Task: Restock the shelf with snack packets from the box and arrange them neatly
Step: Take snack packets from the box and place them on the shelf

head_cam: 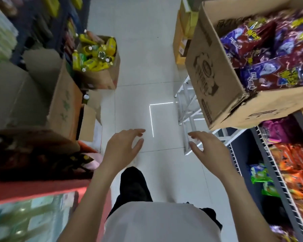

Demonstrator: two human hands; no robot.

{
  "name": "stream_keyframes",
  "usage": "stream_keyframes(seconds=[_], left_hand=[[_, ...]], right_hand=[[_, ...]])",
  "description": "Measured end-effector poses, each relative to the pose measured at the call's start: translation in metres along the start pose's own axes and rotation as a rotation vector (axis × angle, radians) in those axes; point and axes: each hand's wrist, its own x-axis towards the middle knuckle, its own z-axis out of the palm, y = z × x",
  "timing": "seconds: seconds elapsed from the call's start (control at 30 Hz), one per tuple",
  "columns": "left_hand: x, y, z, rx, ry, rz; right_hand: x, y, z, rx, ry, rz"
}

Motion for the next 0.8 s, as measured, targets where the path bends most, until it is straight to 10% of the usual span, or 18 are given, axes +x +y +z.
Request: stream_keyframes(seconds=[0.37, 0.8], left_hand=[[0.247, -0.050, -0.075, 0.067, -0.197, 0.468], [0.457, 0.073, -0.071, -0.140, -0.092, 0.969]], right_hand=[[0.149, -0.057, -0.021, 0.084, 0.267, 0.336], [0.263, 0.019, -0.093, -0.108, 0.723, 0.337]])
